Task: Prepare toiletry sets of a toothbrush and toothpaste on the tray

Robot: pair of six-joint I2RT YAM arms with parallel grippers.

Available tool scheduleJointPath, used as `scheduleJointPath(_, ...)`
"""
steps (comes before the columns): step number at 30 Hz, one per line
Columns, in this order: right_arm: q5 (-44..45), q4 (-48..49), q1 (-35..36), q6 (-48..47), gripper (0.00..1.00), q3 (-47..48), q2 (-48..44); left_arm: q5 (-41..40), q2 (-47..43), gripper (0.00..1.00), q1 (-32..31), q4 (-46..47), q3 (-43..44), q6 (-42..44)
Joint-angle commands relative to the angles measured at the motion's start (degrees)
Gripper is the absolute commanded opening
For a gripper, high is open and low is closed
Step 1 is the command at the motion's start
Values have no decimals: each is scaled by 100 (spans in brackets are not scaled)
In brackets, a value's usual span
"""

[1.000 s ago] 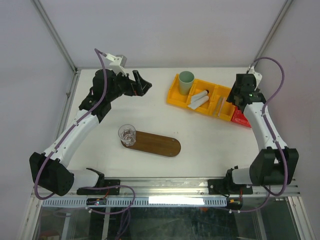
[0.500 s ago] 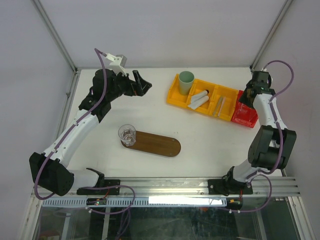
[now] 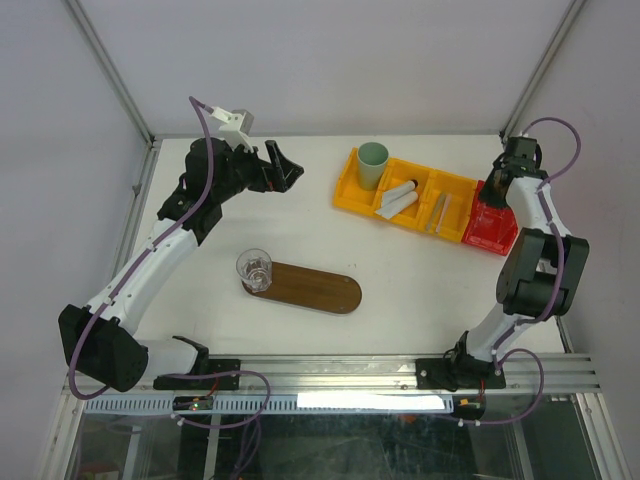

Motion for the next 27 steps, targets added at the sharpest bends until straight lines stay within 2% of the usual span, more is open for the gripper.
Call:
scheduleJointPath(1, 26, 202, -72, -130, 18, 320, 63, 96, -13, 99, -4, 155, 283, -91)
scheduleJointPath(4, 58, 210, -86, -130, 14, 299, 109, 96, 5, 99, 0, 151, 284, -92)
scheduleJointPath(9, 56, 229, -82, -131, 16, 284, 228, 105, 23, 99, -5, 145, 281, -98)
scheduleJointPath(17, 34, 135, -87, -120, 14, 362, 207, 139, 34, 99, -5, 155, 281, -125)
scheduleJointPath(24, 110, -115, -85, -120, 0, 505, -297, 204, 44, 99, -8, 158, 288, -181)
scheduleJointPath(27, 176, -143, -82, -120, 0, 476, -594, 220, 73, 99, 0, 158, 287, -192)
